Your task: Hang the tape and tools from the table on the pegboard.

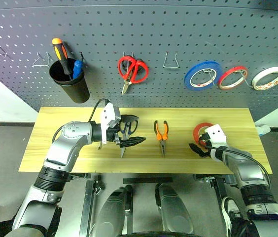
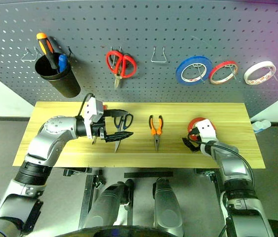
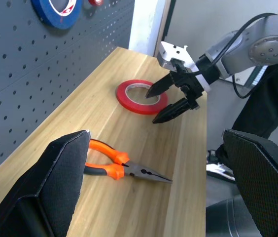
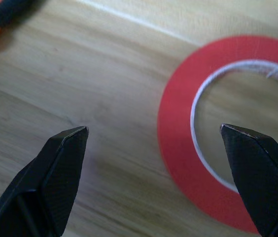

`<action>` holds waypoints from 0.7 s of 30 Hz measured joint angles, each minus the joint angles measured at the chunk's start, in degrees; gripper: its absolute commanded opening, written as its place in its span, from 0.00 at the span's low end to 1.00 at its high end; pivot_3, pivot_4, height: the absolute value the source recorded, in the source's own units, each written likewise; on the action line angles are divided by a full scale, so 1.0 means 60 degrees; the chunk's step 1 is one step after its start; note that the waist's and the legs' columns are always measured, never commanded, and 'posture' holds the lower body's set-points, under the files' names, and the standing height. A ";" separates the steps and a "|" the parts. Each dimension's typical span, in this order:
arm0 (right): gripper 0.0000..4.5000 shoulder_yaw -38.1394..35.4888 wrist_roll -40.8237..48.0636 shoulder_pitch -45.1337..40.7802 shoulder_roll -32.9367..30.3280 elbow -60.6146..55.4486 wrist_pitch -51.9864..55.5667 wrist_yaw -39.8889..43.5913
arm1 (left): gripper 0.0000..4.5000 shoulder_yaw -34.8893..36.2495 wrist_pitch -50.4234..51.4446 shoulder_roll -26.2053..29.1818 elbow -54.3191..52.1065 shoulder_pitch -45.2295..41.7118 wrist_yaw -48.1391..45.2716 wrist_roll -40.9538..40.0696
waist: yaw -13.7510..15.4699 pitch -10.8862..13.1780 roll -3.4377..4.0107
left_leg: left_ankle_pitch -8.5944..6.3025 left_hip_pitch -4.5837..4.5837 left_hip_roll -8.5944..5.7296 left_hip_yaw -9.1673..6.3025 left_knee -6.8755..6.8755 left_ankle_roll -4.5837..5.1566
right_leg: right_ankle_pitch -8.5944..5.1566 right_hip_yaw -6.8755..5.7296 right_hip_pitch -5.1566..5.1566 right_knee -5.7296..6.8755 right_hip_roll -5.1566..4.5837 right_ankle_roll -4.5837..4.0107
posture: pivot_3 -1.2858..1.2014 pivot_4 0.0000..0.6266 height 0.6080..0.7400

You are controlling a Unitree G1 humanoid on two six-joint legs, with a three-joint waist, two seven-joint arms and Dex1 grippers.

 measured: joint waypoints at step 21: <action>0.79 0.0240 -0.0084 -0.0520 -0.0270 0.0647 0.0543 0.0289 | 1.00 0.0008 0.0220 0.0144 -0.0450 0.0304 0.0105 -0.0097 | 0.0004 0.0143 -0.0009 | 0.0000 -0.0004 0.0001 0.0001 -0.0002 0.0000 | 0.0000 -0.0012 -0.0003 -0.0002 -0.0007 -0.0001 | 0.47 0.53 0.83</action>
